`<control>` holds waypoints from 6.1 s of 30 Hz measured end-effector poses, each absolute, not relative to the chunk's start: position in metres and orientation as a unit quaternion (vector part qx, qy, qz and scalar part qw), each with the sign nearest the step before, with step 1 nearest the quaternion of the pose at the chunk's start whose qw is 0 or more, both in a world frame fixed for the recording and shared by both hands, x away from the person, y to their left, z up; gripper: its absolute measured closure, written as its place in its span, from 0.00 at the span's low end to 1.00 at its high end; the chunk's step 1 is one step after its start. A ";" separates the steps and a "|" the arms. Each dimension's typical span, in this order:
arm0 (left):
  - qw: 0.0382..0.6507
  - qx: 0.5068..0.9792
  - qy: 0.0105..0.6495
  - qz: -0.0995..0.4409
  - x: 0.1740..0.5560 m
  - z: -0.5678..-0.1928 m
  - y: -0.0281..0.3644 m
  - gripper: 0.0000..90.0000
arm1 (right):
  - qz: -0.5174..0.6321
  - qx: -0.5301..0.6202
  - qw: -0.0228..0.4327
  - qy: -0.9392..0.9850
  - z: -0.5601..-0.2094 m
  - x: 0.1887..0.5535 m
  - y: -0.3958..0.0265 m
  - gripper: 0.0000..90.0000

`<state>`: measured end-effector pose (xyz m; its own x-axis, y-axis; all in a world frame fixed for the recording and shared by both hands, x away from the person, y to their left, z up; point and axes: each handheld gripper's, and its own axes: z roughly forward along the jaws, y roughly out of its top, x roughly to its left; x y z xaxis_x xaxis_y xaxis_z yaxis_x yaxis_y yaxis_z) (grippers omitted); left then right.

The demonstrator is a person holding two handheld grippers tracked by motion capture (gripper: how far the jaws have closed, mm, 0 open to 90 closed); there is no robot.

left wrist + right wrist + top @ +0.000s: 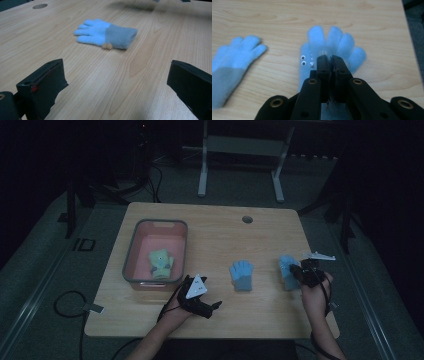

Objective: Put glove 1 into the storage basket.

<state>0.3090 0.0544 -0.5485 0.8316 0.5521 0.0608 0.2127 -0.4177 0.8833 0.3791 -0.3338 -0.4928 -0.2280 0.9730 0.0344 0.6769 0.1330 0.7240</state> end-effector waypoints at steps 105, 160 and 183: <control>0.490 0.822 0.229 0.177 0.309 -0.546 0.059 0.02 | 0.356 0.423 0.201 0.809 -0.456 0.382 -0.246 0.95; 0.485 0.845 0.187 0.124 0.319 -0.533 0.031 0.06 | 0.346 0.381 0.130 0.847 -0.497 0.393 -0.233 0.56; 0.418 0.893 0.077 0.145 0.360 -0.535 -0.043 0.37 | 0.371 0.399 0.095 0.833 -0.507 0.434 -0.241 0.51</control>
<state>0.3605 -0.0435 -0.5352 0.9460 0.2592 0.1945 0.0167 -0.6384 0.7695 0.4344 -0.2412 -0.5075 -0.6642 0.7347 0.1379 0.5940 0.4067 0.6941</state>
